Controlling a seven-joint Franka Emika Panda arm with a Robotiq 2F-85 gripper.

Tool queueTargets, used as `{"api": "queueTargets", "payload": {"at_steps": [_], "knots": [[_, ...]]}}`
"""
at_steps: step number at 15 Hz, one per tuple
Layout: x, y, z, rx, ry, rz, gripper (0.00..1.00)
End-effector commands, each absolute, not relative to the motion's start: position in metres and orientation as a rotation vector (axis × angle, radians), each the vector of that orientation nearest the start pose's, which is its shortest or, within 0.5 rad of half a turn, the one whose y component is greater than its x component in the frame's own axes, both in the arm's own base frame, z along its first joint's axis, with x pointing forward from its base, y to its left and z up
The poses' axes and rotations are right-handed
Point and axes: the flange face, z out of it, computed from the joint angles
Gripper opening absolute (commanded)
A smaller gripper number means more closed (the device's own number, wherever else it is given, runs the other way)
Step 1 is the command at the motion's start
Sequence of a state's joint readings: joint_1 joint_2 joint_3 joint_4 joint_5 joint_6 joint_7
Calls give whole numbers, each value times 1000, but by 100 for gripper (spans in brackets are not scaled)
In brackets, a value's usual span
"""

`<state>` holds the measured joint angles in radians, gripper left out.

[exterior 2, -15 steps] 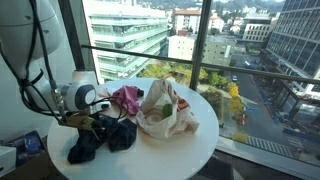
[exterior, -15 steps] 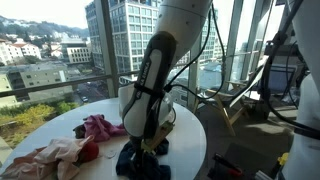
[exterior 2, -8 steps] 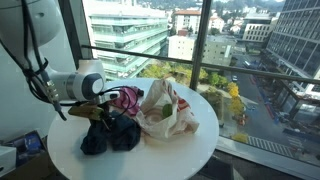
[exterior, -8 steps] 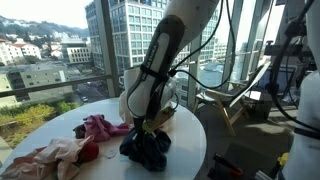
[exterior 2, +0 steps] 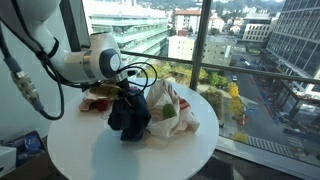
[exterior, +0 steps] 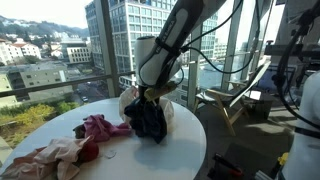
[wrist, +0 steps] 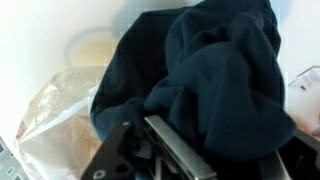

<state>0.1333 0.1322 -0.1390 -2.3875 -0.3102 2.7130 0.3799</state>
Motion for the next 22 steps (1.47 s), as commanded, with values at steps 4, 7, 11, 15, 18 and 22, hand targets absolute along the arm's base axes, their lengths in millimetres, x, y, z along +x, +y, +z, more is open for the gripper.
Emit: {"api": "queueTargets", "payload": {"at_steps": [4,7,11,15,18,22], "knots": [[560,-24,375,-3289,326,-685,5],[566,-33,405,-3312,377,-788,5],[562,-35,437,-3314,397,-856,5],[570,-44,430,-3321,363,-942,5],[577,-55,390,-3319,382,-864,5],[589,-52,341,-3280,346,-837,5]]}}
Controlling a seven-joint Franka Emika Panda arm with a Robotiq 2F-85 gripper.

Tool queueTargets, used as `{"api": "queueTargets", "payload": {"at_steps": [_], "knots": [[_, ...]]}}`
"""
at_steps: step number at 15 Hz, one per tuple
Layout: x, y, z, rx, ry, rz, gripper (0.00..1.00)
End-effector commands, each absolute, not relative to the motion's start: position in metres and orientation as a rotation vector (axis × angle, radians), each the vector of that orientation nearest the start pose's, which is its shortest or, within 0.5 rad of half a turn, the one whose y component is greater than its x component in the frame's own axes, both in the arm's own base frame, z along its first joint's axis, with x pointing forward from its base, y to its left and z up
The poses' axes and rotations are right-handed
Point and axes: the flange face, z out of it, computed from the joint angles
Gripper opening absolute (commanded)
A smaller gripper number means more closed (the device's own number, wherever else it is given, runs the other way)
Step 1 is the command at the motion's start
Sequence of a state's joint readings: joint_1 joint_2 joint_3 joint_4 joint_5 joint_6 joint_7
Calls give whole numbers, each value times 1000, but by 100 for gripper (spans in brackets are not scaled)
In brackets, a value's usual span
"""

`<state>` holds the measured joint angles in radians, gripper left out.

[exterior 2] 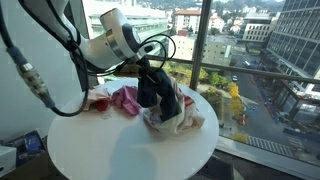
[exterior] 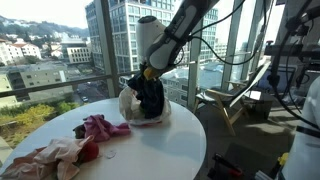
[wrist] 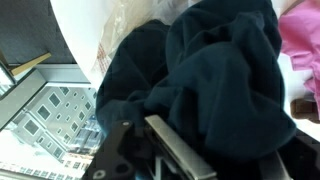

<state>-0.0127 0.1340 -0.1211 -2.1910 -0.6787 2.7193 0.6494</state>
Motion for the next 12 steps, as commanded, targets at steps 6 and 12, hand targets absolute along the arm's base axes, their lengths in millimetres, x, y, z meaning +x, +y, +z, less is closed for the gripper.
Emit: {"api": "queueTargets", "payload": {"at_steps": [6,12], "knots": [[612,-75,283,-3265,425,-798,5],[648,-90,243,-3294,428,-774,5]]}}
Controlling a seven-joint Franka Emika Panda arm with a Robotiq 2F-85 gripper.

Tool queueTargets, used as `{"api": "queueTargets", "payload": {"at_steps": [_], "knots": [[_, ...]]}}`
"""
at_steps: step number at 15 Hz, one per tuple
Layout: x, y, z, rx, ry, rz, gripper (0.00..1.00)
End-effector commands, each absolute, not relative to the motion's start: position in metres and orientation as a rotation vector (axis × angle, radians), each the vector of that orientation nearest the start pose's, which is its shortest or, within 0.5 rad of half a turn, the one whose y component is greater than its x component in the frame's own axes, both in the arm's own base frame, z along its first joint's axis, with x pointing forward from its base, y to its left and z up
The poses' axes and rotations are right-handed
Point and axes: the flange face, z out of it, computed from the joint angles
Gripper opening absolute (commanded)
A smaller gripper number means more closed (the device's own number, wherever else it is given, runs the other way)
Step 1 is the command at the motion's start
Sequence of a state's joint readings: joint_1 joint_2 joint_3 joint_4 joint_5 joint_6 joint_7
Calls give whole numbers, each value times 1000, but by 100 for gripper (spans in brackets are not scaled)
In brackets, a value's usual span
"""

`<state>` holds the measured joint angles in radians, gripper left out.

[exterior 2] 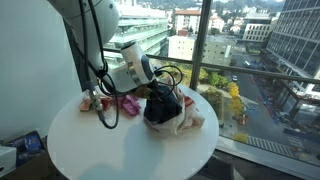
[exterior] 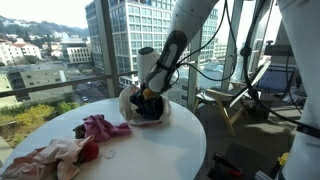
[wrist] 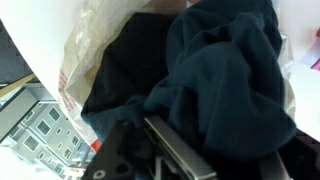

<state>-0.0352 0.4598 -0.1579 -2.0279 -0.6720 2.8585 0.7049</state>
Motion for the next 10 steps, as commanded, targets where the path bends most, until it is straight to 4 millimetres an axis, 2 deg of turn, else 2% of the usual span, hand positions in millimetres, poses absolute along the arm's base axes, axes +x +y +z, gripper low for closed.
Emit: {"api": "queueTargets", "payload": {"at_steps": [1,10], "knots": [[655,-94,237,-3303,426,-772,5],[695,-123,180,-3287,478,-695,5]]}}
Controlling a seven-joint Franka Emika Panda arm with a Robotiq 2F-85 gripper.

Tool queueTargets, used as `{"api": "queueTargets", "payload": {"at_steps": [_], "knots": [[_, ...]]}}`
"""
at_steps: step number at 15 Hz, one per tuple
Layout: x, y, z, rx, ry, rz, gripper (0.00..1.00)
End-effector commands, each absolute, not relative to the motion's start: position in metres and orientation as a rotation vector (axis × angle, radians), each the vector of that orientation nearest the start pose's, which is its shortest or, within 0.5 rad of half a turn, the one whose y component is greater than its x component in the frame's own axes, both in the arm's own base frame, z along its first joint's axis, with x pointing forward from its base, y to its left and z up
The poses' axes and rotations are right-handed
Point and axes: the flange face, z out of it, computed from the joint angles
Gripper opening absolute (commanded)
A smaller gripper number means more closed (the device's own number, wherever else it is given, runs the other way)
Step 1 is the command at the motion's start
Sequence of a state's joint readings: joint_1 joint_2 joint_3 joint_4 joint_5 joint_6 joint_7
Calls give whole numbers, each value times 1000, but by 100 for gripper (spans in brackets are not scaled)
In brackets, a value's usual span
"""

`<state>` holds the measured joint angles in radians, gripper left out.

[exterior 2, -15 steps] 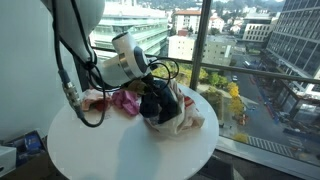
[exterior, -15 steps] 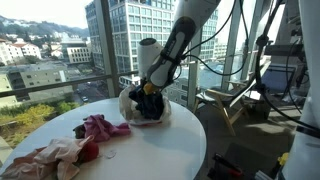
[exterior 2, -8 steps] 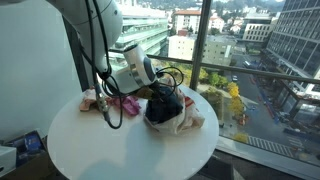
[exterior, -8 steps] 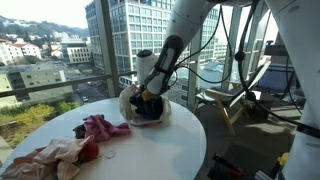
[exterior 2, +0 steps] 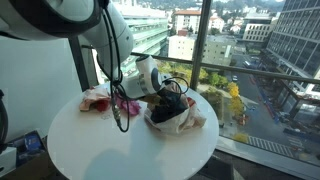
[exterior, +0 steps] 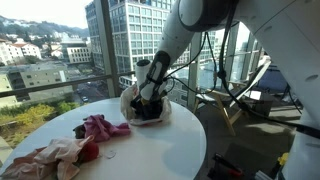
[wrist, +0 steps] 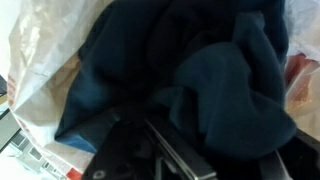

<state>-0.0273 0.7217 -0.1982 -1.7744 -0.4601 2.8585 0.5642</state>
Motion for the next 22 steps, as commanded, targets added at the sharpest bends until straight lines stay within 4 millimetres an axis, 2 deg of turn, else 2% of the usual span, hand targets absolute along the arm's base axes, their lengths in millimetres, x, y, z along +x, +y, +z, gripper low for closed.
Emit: {"api": "queueTargets", "payload": {"at_steps": [1,8,10,15,19,22], "knots": [[698,-126,172,-3280,481,-679,5],[696,-140,124,-3104,565,-390,5],[692,-146,124,-3028,576,-273,5],[671,-151,142,-2890,529,10,5],[641,-134,140,-2845,489,282,5],[621,-109,136,-2856,448,338,5]]}}
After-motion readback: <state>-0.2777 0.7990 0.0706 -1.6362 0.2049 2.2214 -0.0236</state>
